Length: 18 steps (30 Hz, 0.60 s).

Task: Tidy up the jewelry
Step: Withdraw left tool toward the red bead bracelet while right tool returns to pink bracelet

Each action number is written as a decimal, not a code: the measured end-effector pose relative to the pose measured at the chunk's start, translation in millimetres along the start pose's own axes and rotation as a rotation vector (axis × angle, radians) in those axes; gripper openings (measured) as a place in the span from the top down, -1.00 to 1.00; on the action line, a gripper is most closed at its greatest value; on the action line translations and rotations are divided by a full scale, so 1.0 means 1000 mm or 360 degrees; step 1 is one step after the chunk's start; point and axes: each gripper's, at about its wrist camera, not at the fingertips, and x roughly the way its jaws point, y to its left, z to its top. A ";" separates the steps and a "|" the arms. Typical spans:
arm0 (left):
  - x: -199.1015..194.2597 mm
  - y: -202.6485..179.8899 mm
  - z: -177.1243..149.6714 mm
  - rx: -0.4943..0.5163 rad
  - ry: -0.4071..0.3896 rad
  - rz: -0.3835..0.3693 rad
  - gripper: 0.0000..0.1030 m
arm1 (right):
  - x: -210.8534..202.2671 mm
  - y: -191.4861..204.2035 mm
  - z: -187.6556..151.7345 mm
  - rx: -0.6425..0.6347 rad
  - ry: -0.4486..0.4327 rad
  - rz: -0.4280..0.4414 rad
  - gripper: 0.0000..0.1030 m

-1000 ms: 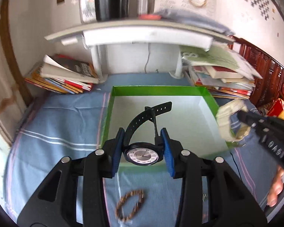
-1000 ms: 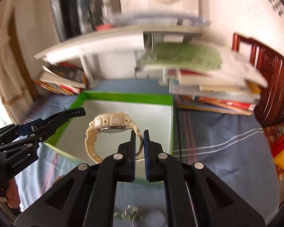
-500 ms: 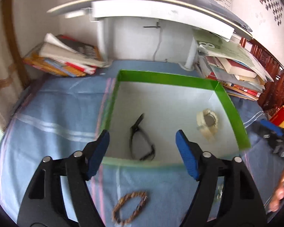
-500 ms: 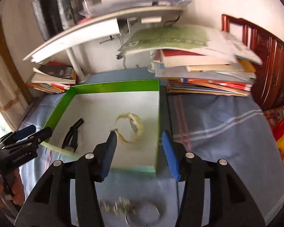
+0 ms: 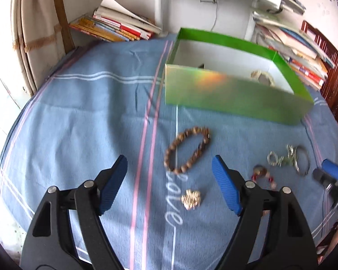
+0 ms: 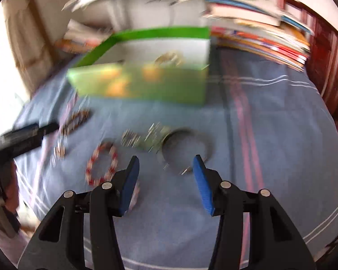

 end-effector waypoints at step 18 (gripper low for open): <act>0.009 0.002 -0.016 -0.0027 0.0099 -0.0072 -0.51 | 0.021 0.017 -0.021 -0.0066 0.0126 -0.0012 0.84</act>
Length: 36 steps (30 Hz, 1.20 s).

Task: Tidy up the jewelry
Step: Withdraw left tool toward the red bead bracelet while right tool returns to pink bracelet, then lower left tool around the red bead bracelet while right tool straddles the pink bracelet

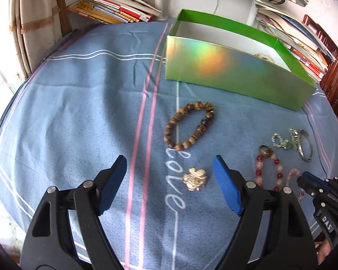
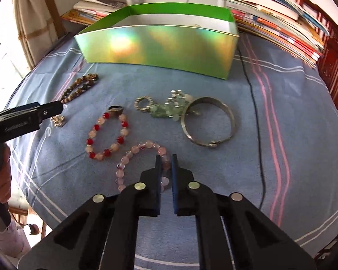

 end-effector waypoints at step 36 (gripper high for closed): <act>0.009 -0.070 -0.021 0.0325 -0.0034 -0.0063 0.60 | 0.001 -0.016 -0.001 0.0056 -0.0015 -0.0115 0.67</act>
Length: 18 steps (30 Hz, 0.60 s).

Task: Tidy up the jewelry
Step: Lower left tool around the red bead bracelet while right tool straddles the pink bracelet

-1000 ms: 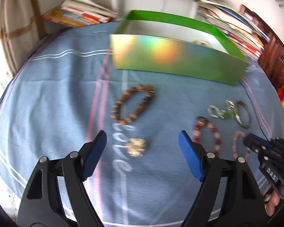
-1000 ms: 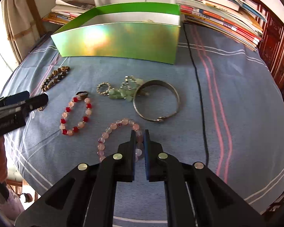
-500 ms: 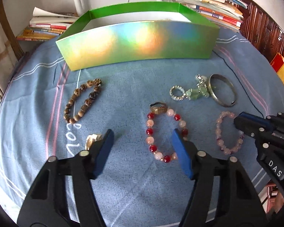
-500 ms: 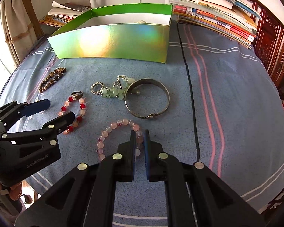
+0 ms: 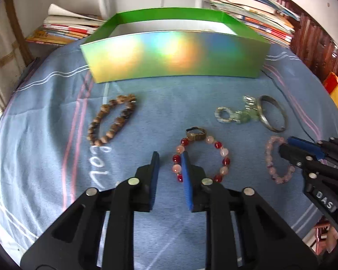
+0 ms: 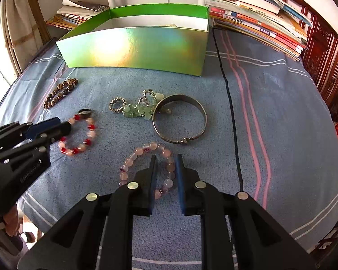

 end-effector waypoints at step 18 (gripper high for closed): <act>0.000 -0.006 0.001 0.0032 -0.0001 0.0026 0.45 | -0.002 -0.006 -0.003 0.0022 -0.0017 -0.0045 0.67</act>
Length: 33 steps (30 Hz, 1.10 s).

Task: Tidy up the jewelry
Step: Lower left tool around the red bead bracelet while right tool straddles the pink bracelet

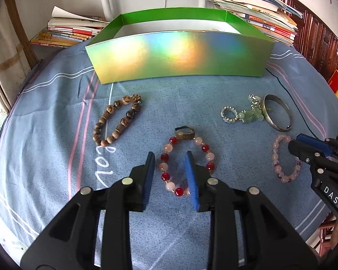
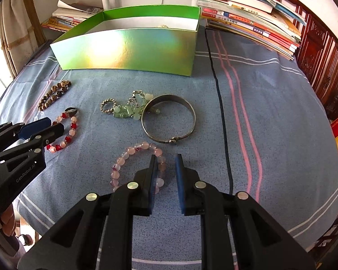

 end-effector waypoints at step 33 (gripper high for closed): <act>0.000 0.001 -0.002 -0.0036 0.0004 0.0007 -0.04 | -0.001 0.009 -0.002 -0.0031 -0.0012 0.0044 0.44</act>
